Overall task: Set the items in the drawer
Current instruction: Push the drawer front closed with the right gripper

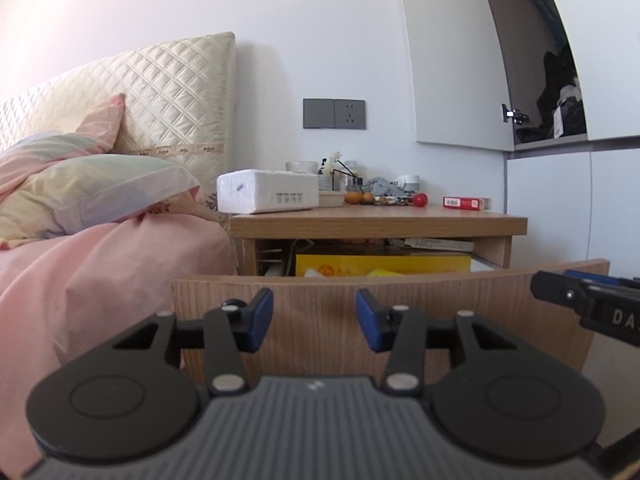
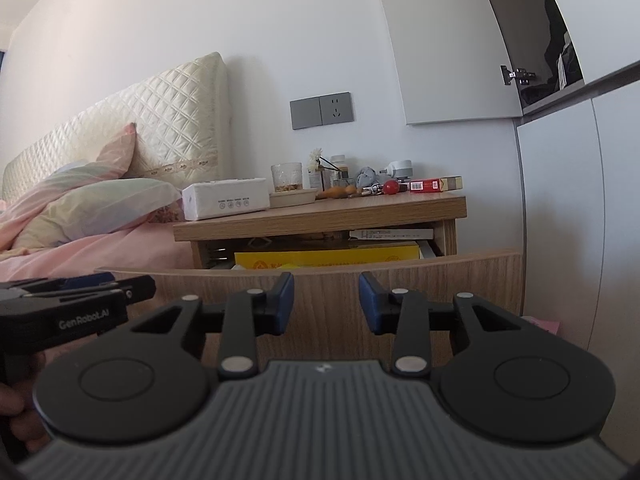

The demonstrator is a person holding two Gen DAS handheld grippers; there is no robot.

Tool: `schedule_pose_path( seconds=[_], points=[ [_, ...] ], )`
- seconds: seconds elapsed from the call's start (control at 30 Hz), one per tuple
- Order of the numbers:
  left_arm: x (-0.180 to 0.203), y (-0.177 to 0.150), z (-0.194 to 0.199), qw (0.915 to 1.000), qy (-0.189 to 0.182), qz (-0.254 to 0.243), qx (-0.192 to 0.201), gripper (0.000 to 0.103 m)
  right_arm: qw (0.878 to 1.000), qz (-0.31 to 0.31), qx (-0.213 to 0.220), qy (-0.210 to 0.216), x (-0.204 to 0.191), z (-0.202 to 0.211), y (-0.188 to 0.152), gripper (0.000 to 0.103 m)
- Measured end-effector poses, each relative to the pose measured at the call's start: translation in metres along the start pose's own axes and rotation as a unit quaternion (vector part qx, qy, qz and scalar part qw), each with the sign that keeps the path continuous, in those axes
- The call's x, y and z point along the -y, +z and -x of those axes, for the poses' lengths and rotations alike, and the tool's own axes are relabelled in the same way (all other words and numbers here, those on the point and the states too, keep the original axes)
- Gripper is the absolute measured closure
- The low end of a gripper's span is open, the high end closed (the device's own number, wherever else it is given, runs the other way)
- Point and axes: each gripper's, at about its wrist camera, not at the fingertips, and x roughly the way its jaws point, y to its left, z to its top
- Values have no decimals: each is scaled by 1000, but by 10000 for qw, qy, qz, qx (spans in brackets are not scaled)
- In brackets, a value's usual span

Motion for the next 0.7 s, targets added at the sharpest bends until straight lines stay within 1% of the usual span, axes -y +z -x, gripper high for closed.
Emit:
schedule_pose_path(
  seconds=[0.13,0.4,0.7],
  points=[
    [-2,-2,-3,10000,-16,24,-19,54,10000,12,-57,-1,-1,-6,-3,63],
    [-3,-5,-8,10000,73,-43,-34,55,9999,-45,-96,-79,1,-12,-10,63],
    [-5,-8,-16,9999,26,-26,-128,61,9999,-29,-27,-138,3,-15,-15,63]
  ],
)
